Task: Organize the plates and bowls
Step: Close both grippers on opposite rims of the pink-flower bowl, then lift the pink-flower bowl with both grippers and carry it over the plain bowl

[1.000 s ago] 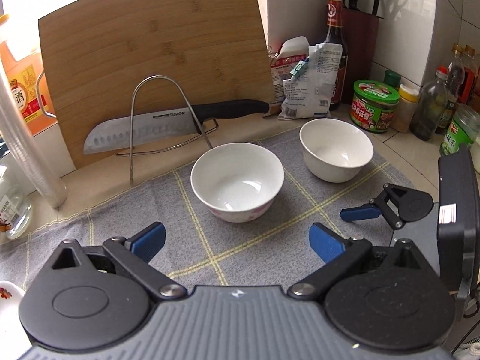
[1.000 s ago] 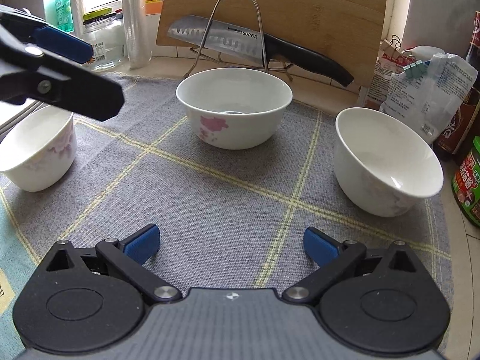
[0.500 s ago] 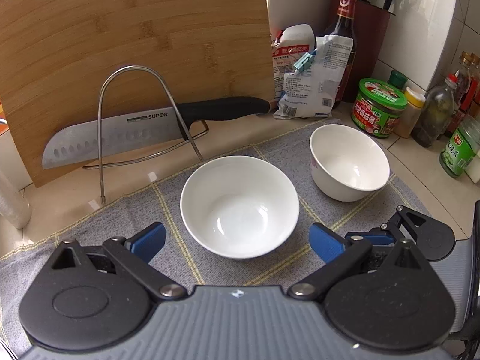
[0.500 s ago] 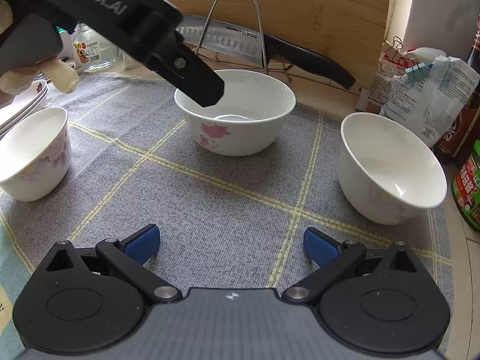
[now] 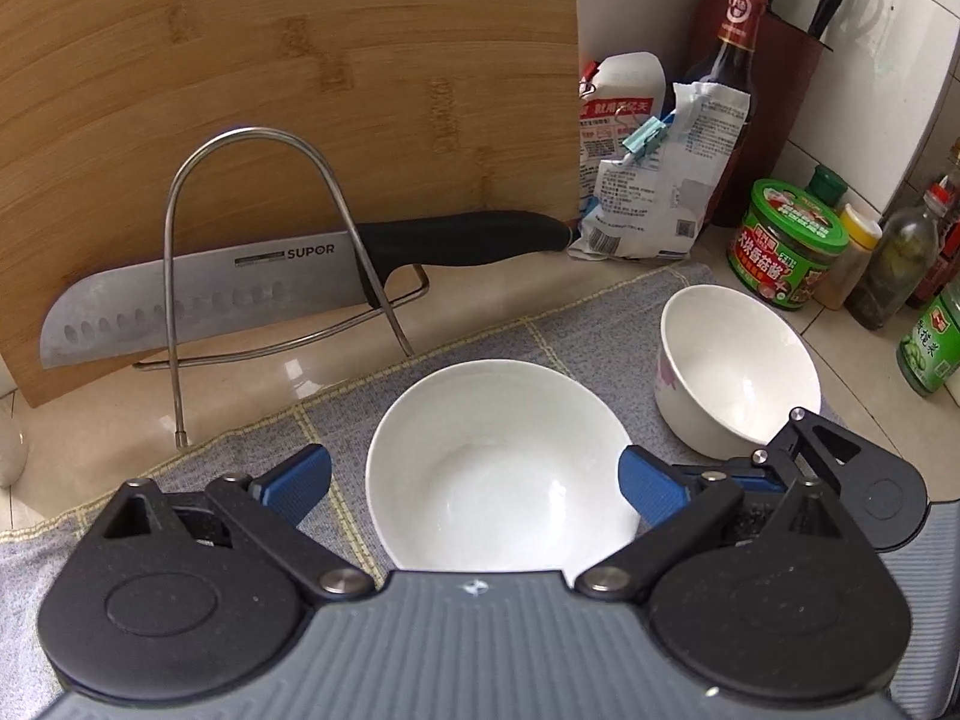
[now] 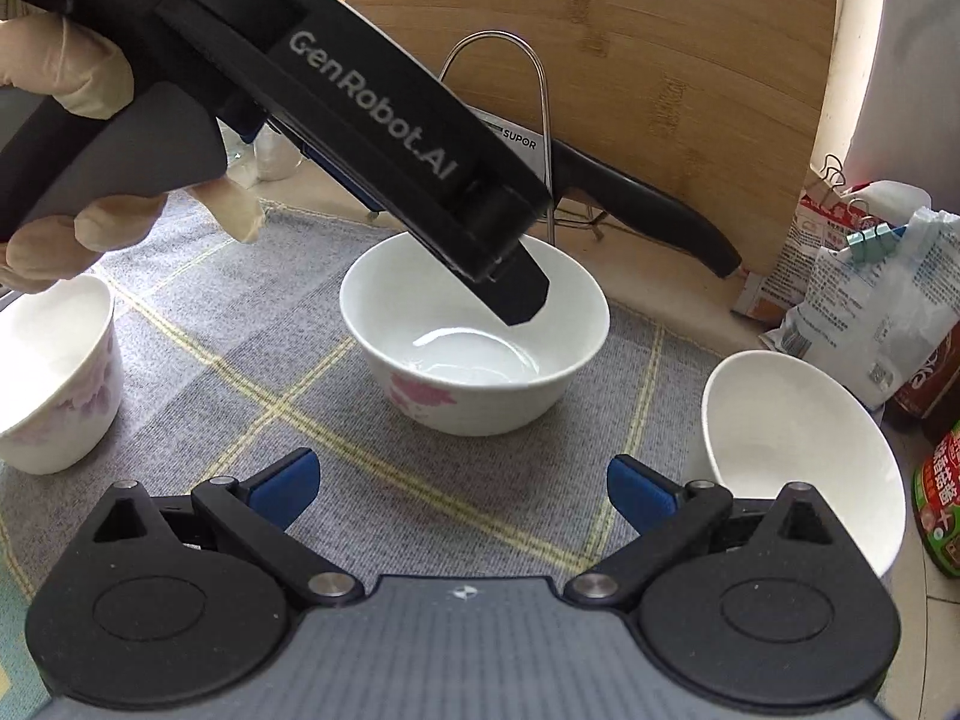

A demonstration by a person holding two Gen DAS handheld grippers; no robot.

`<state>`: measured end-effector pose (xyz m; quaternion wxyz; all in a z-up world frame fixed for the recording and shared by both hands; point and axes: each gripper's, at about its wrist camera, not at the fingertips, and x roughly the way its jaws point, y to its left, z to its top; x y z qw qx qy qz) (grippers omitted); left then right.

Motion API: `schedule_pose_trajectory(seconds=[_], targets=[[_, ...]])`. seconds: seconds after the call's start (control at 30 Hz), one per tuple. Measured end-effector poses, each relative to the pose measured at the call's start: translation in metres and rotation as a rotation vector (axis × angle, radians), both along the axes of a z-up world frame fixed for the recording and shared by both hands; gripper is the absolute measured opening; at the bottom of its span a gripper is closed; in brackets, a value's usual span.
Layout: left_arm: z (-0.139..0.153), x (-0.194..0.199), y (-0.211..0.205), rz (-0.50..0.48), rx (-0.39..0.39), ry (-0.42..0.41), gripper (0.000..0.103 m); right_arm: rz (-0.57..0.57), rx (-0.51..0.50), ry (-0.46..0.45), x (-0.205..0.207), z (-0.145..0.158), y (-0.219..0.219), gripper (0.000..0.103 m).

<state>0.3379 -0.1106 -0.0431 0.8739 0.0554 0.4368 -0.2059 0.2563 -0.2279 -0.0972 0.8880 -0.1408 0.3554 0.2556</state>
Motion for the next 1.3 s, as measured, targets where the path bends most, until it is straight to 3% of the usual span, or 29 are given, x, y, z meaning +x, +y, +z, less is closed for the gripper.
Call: schedule_pose_trajectory(seconds=[0.57,0.67,0.77,1.3], targets=[[-0.015,0.021,-0.003,0.003,-0.031,0.063,0.098,0.020,0.000,-0.051,0.022,0.000,0.015,0.101],[-0.016,0.022,-0.005,-0.005,-0.037,0.073,0.092,0.024,0.005,-0.050,0.023,0.001,0.015,0.101],[-0.017,0.022,-0.007,-0.014,-0.039,0.081,0.086,0.025,0.006,-0.049,0.026,0.001,0.016,0.092],[-0.017,0.022,-0.007,-0.019,-0.035,0.085,0.085,0.005,0.026,-0.045,0.030,0.007,0.013,0.089]])
